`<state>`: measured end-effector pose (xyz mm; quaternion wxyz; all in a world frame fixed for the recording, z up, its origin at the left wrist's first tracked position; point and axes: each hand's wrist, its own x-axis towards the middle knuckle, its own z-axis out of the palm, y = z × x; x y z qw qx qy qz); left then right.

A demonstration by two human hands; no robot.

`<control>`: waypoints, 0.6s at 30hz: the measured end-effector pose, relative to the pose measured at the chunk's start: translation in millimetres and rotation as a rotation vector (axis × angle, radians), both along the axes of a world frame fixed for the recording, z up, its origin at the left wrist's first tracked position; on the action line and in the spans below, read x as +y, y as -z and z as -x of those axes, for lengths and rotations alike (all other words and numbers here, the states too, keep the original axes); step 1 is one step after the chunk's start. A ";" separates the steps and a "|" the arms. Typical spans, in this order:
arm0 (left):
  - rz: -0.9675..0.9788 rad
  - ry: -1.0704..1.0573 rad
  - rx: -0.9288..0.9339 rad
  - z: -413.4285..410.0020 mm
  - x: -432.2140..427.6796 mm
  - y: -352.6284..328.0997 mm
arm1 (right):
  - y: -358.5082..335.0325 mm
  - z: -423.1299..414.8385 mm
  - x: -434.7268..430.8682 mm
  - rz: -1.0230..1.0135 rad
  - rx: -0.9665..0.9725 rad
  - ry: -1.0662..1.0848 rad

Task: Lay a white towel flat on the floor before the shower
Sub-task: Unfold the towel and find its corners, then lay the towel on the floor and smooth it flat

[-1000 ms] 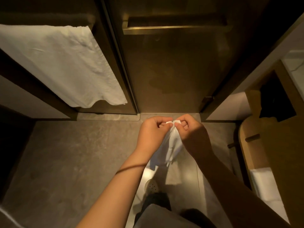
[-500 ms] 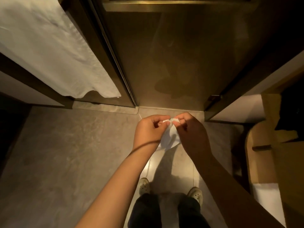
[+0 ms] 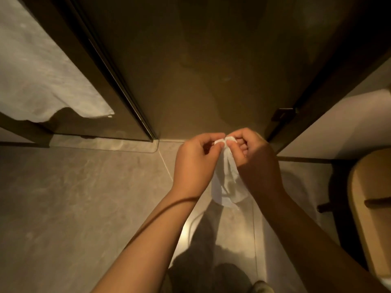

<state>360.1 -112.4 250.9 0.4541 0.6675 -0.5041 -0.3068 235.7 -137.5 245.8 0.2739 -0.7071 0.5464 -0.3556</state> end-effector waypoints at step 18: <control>0.193 0.190 0.050 -32.5 -44.1 272.4 | 281.6 -8.7 -44.7 0.140 -0.114 -0.038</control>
